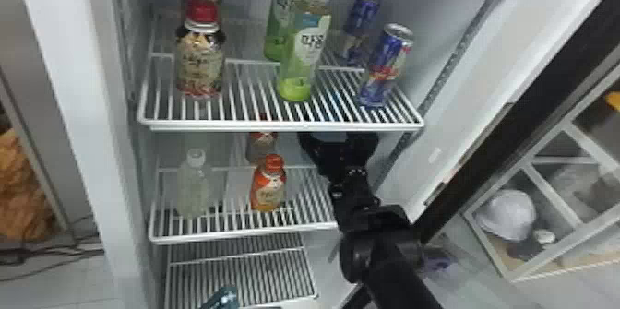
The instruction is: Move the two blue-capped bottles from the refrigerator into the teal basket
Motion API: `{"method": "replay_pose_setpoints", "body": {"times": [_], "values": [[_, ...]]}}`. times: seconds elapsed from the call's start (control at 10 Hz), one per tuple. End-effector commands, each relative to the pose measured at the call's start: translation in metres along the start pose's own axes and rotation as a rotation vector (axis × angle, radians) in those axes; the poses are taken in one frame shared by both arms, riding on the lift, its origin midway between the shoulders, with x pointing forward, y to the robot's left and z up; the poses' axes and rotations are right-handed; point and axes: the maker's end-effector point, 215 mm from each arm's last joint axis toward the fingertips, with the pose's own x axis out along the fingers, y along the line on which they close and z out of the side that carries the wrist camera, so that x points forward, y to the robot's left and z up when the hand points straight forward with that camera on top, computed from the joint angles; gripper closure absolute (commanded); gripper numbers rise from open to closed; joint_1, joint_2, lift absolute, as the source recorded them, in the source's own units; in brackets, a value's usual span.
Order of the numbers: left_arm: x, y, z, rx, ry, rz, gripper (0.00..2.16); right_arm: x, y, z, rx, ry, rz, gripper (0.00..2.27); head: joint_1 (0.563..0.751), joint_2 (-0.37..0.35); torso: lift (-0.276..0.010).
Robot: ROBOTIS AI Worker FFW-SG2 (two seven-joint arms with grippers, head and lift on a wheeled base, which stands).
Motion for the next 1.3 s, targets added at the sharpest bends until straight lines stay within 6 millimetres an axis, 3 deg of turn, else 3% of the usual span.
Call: {"method": "replay_pose_setpoints", "body": {"times": [0.0,0.4,1.2], "values": [[0.0,0.0,0.001,0.001,-0.002,0.0,1.11,0.005,0.001,0.002,-0.004,0.007,0.002,0.2,0.695,-0.35,-0.136],[0.0,0.0,0.001,-0.002,-0.005,0.0,1.11,0.004,0.006,-0.006,-0.024,0.032,0.014,0.58,0.695,-0.35,-0.136],[-0.001,0.001,0.002,-0.005,-0.013,-0.001,1.11,-0.031,0.012,0.022,-0.05,-0.099,0.038,0.6,0.695,-0.35,-0.136]]}}
